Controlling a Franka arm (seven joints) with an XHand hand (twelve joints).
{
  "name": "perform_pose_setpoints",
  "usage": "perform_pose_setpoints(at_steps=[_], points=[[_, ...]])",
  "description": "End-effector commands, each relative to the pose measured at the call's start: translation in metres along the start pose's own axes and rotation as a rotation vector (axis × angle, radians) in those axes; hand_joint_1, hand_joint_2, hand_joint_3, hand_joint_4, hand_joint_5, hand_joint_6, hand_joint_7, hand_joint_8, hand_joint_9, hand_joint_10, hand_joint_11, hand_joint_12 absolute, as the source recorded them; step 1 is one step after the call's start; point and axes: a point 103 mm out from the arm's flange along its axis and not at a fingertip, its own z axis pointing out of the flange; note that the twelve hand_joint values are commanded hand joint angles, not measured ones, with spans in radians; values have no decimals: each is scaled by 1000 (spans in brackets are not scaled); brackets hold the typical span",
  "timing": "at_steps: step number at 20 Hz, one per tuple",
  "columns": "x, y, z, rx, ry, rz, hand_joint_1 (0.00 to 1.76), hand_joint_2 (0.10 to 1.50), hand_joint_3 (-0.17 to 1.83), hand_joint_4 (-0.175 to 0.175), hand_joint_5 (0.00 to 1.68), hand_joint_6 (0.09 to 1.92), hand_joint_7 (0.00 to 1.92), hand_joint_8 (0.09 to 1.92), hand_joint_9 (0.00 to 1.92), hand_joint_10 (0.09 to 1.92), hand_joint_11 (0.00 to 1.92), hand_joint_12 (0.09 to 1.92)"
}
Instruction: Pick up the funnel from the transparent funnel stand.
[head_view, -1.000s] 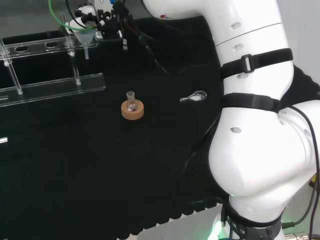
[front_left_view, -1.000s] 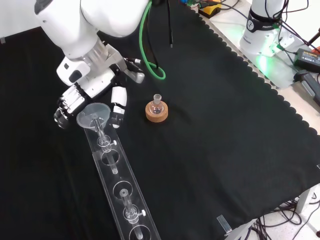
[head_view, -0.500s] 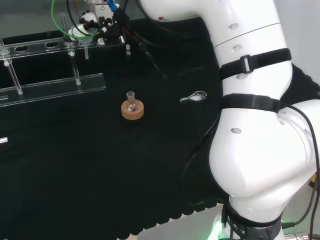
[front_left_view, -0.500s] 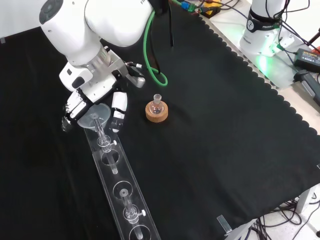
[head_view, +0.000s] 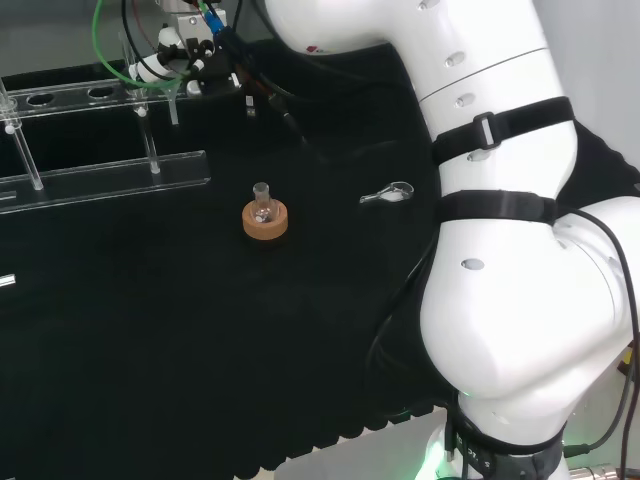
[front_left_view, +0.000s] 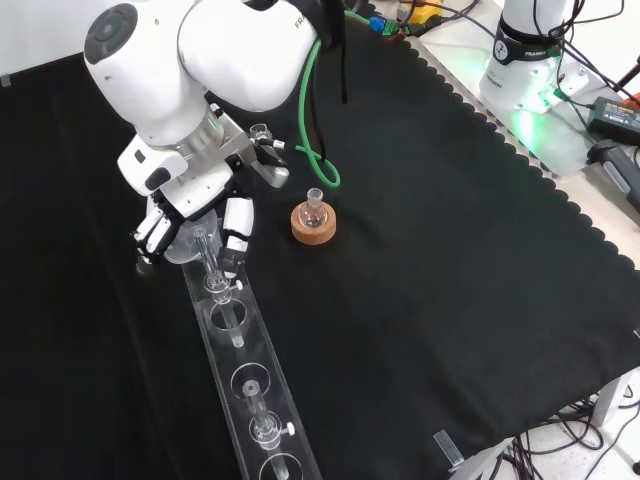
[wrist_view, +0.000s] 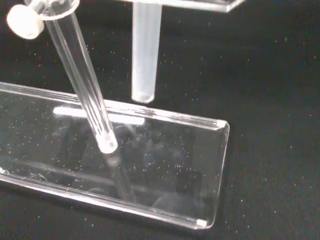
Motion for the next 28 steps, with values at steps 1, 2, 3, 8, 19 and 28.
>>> perform_pose_setpoints(at_steps=[1, 2, 3, 8, 19, 28], points=[[-4, 3, 1, -17, -27, 18, 256, 921, 79, -175, 531, 186, 487, 1396, 928, 1264, 1157, 1294], [-4, 3, 0, -25, -40, 22, 283, 928, 86, -175, 494, 317, 515, 1439, 968, 1298, 1213, 1312], [-5, 2, -1, -37, -50, 24, 323, 933, 93, -175, 443, 479, 546, 1480, 1015, 1326, 1280, 1323], [-5, -1, -12, -122, -104, 16, 631, 953, 115, -175, 321, 1042, 726, 1655, 1329, 1399, 1685, 1320], [-10, -15, -32, -203, -148, 15, 865, 955, 142, -175, 524, 1222, 930, 1675, 1552, 1383, 1920, 1313], [-5, -9, -11, -156, -224, 41, 887, 950, 178, -175, 639, 1235, 962, 1596, 1561, 1239, 1915, 1198]])
